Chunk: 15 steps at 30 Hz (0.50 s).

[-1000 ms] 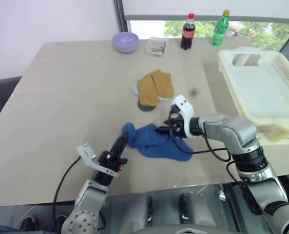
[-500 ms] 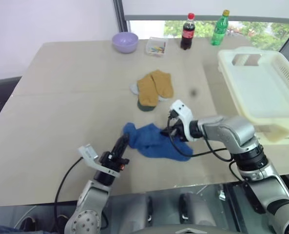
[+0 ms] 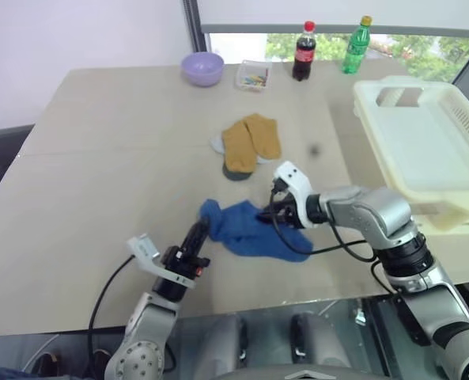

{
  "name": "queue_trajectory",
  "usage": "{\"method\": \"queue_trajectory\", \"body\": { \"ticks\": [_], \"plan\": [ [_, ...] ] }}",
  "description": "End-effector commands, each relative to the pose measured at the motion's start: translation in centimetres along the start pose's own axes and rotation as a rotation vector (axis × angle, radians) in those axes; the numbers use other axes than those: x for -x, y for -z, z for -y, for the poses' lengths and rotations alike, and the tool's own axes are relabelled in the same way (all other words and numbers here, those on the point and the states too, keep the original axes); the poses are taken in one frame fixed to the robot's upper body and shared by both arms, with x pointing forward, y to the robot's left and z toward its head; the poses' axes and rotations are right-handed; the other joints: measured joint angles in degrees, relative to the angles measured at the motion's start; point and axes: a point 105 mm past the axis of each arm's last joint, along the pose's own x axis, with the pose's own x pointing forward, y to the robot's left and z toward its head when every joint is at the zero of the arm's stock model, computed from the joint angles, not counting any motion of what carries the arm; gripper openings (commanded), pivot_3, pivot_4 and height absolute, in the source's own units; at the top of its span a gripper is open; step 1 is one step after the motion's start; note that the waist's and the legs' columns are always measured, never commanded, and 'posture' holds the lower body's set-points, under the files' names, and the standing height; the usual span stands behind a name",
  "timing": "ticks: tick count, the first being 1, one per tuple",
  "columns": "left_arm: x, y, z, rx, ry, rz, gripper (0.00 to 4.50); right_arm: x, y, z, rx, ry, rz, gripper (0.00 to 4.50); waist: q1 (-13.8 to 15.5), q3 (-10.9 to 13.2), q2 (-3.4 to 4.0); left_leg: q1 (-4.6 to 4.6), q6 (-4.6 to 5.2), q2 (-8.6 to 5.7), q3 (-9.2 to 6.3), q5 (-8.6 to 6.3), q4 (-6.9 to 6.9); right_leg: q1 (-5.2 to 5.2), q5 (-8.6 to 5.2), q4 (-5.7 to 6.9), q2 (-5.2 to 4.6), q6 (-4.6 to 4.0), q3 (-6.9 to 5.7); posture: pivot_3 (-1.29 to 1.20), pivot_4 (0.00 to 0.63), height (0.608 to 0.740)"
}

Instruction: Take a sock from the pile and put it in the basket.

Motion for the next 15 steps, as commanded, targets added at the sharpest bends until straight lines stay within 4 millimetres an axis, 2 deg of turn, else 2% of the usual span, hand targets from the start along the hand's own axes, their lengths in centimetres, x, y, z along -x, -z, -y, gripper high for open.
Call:
{"method": "queue_trajectory", "body": {
  "ticks": [1,6,9,11,15],
  "plan": [
    [-0.1,-0.4,0.8,-0.012,0.032,0.015,0.0,0.2,-0.9,-0.2,0.014,-0.011,0.035,0.06,0.03,0.0,0.0,0.0,0.0,0.0,0.0,0.0,0.0,0.0,0.0,0.0,0.0,0.0,0.0,0.0,0.15,0.74],
    [0.1,-0.5,0.6,-0.025,0.031,0.014,0.0,0.7,-1.3,0.0,0.01,-0.001,0.051,0.06,0.0,0.0,0.0,0.0,0.0,0.0,0.0,0.0,0.0,0.0,0.0,0.0,-0.02,0.0,-0.02,0.0,0.15,0.74],
    [0.2,-0.6,1.0,-0.086,0.076,-0.011,0.0,1.9,-1.9,0.0,-0.016,-0.01,0.084,0.06,0.08,0.01,0.01,-0.02,0.0,0.0,-0.02,0.0,0.0,-0.01,0.0,-0.01,-0.01,0.0,-0.03,0.0,0.15,0.74],
    [0.2,-1.3,1.8,-0.062,0.111,0.029,0.0,3.0,-2.4,-0.3,-0.112,-0.056,0.139,0.06,0.05,0.02,0.01,-0.03,0.0,0.0,-0.02,0.0,0.0,0.0,0.0,-0.02,-0.02,-0.01,-0.05,0.0,0.15,0.74],
    [0.5,-1.6,2.8,-0.03,0.158,0.031,0.0,5.3,-1.5,-0.3,-0.209,-0.064,0.16,0.06,0.2,0.02,0.0,-0.09,0.03,0.0,-0.13,-0.02,-0.01,0.02,0.0,-0.08,-0.27,-0.01,0.01,0.0,0.15,0.74]
  ]
}}
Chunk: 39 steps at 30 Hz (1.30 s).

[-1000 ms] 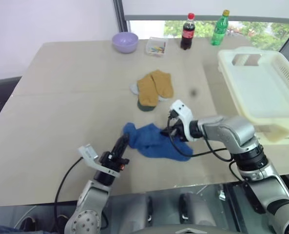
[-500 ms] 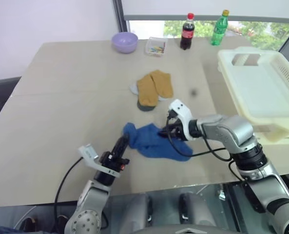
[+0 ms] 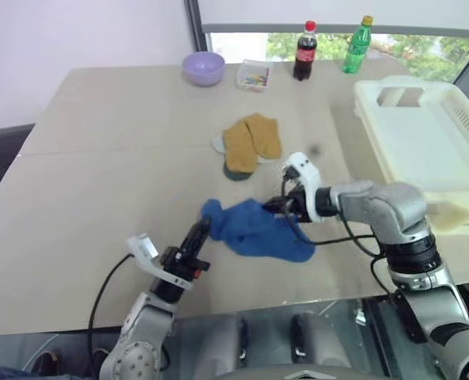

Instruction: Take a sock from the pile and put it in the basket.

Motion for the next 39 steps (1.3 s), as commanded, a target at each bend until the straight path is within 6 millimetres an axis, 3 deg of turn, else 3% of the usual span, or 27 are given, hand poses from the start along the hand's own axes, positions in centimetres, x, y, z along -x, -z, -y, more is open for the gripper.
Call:
{"method": "queue_trajectory", "body": {
  "ticks": [1,9,19,39],
  "plan": [
    [0.4,-0.9,1.8,0.01,0.077,0.015,0.0,2.5,0.0,-0.4,-0.047,0.001,0.034,0.06,-0.04,0.0,0.0,-0.01,0.0,0.0,-0.02,-0.01,-0.02,0.0,0.0,-0.02,-0.13,0.0,-0.03,0.0,0.15,0.74],
    [1.2,0.1,3.4,0.015,0.109,-0.07,0.0,5.4,1.8,-0.3,-0.072,0.059,0.033,0.06,-0.09,0.04,0.08,-0.03,0.02,-0.01,-0.04,-0.02,-0.08,0.0,-0.01,-0.12,-0.16,-0.01,-0.08,0.0,0.15,0.74],
    [0.6,3.5,2.6,-0.063,0.067,-0.176,0.0,6.5,2.7,0.6,-0.102,0.14,0.032,0.06,-0.11,0.05,0.09,-0.02,0.08,-0.02,0.03,-0.05,-0.08,0.04,-0.01,-0.24,0.21,0.0,-0.15,0.0,0.15,0.74],
    [0.2,3.1,1.9,-0.068,0.046,-0.161,0.0,6.6,5.2,-0.3,-0.128,0.147,-0.007,0.06,-0.02,0.05,0.09,-0.03,0.13,-0.01,0.03,-0.08,-0.08,0.06,-0.01,-0.26,0.25,0.04,-0.16,0.0,0.15,0.74]
  ]
}}
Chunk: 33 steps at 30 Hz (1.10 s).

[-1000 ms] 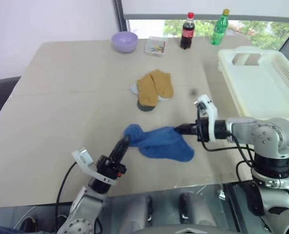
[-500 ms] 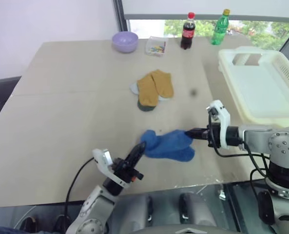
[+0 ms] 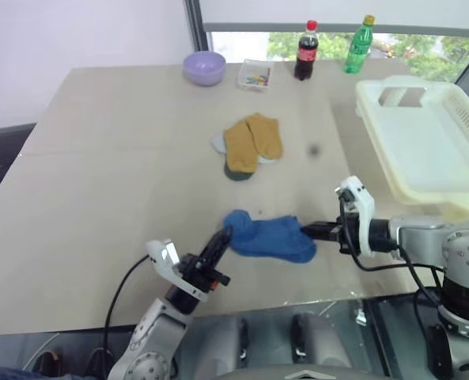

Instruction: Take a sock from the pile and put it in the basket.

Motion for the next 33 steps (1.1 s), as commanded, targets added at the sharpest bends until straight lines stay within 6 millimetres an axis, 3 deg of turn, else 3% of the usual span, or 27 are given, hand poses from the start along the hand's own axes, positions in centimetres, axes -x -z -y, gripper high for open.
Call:
{"method": "queue_trajectory", "body": {
  "ticks": [1,11,22,26,30,33],
  "plan": [
    [-0.1,0.0,0.4,-0.007,0.03,-0.009,0.0,0.4,0.0,0.0,0.01,0.023,0.014,0.06,0.01,0.0,0.0,0.0,0.0,0.0,0.0,0.0,0.0,0.0,0.0,0.0,0.01,0.0,0.0,0.0,0.15,0.74],
    [-0.5,0.6,0.4,-0.014,0.049,-0.064,0.0,0.4,1.1,1.4,-0.008,0.109,-0.01,0.06,0.05,0.0,0.0,0.08,0.0,0.0,-0.01,0.0,0.0,0.09,0.01,-0.01,0.05,0.03,0.01,0.0,0.15,0.74],
    [-1.2,0.7,0.8,-0.117,0.111,-0.089,0.0,0.5,1.4,1.4,0.007,0.117,-0.014,0.06,0.09,0.0,0.0,0.08,0.0,0.0,-0.02,0.0,0.0,0.12,0.01,-0.03,0.06,0.03,0.01,0.0,0.15,0.74],
    [-1.5,0.3,1.7,-0.178,0.177,-0.058,0.0,0.6,1.6,1.5,0.012,0.123,-0.019,0.06,0.1,0.0,0.0,0.08,0.0,0.0,-0.02,0.0,0.01,0.13,0.01,-0.05,0.06,0.02,0.01,0.0,0.15,0.74],
    [-1.3,-0.4,3.2,-0.132,0.273,-0.001,0.0,0.7,1.8,1.7,0.008,0.134,-0.02,0.06,0.11,0.0,0.0,0.09,0.0,0.01,-0.02,0.0,0.0,0.13,0.0,-0.05,0.05,0.02,0.01,0.0,0.15,0.74],
    [-1.3,-0.2,2.9,-0.126,0.259,-0.009,0.0,0.7,1.9,1.8,0.005,0.137,-0.02,0.06,0.12,0.0,0.0,0.09,0.0,0.01,-0.03,0.0,0.01,0.13,0.0,-0.05,0.05,0.01,0.01,0.0,0.15,0.74]
  ]
}}
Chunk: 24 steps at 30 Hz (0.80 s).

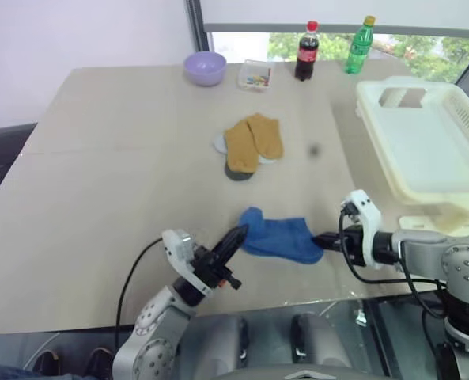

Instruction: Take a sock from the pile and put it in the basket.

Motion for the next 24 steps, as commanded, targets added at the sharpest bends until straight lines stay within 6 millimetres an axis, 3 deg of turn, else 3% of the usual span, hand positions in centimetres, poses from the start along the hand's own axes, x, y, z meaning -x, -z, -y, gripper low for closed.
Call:
{"method": "queue_trajectory", "body": {
  "ticks": [1,4,5,8,11,14,17,19,24],
  "plan": [
    [0.0,-0.4,0.3,-0.018,0.003,0.014,0.0,0.4,-0.4,-0.2,0.032,0.006,0.025,0.06,0.0,0.0,0.0,0.0,0.0,0.0,0.0,0.0,0.0,0.0,0.0,0.0,0.0,0.0,0.0,0.0,0.15,0.74],
    [0.4,0.4,-1.1,-0.013,-0.082,-0.023,0.0,0.3,-0.4,-0.2,0.032,0.001,0.029,0.06,0.0,0.0,0.0,0.0,0.0,0.0,0.0,0.0,0.0,0.0,0.01,0.0,0.01,0.01,0.0,0.0,0.15,0.74],
    [0.5,0.9,-1.8,-0.021,-0.119,-0.05,0.0,0.3,-0.4,-0.4,0.034,-0.007,0.031,0.3,0.02,0.0,0.0,0.0,0.0,0.0,0.0,0.0,0.0,0.01,0.01,0.0,0.01,0.02,0.0,0.0,0.15,0.74],
    [0.6,1.5,-2.4,-0.029,-0.138,-0.07,0.0,0.5,-0.5,-0.8,0.052,-0.03,0.034,1.32,0.05,0.0,0.0,0.03,0.0,0.0,-0.02,0.0,0.0,0.03,0.02,0.0,0.03,0.04,-0.02,0.0,0.15,0.74],
    [0.5,1.5,-2.2,-0.031,-0.12,-0.065,0.0,0.8,-1.4,-1.5,0.107,-0.059,0.098,2.8,0.08,0.0,0.0,0.02,0.0,0.0,-0.01,0.0,0.01,0.03,0.03,0.0,0.02,0.08,-0.02,0.0,0.15,0.74],
    [0.5,1.5,-2.2,-0.027,-0.12,-0.064,0.0,1.6,-3.7,-3.4,0.214,-0.136,0.265,2.8,0.05,0.0,0.0,0.02,0.0,0.0,-0.02,0.0,0.01,0.03,0.03,-0.01,0.02,0.08,-0.02,0.0,0.15,0.74],
    [0.6,1.6,-2.2,-0.022,-0.12,-0.064,0.0,1.7,-4.5,-4.9,0.377,-0.175,0.386,2.8,0.08,0.0,-0.01,0.03,0.0,0.01,-0.03,0.0,0.01,0.04,0.03,-0.01,0.04,0.11,-0.03,0.0,0.15,0.74],
    [0.6,1.6,-2.3,-0.019,-0.121,-0.066,0.0,1.1,-3.5,-5.1,0.472,-0.172,0.363,2.8,0.22,0.0,-0.01,0.04,0.0,0.01,-0.06,0.0,0.01,0.07,-0.02,-0.02,0.05,0.21,-0.06,0.0,0.15,0.74],
    [0.6,1.7,-2.3,-0.013,-0.119,-0.071,0.0,-1.6,-1.3,-2.9,0.626,-0.112,0.27,2.8,0.09,-0.02,-0.04,0.08,0.0,-0.01,-0.03,0.0,0.11,0.14,-0.07,-0.04,0.02,0.15,-0.05,0.0,0.15,0.74]
  ]
}}
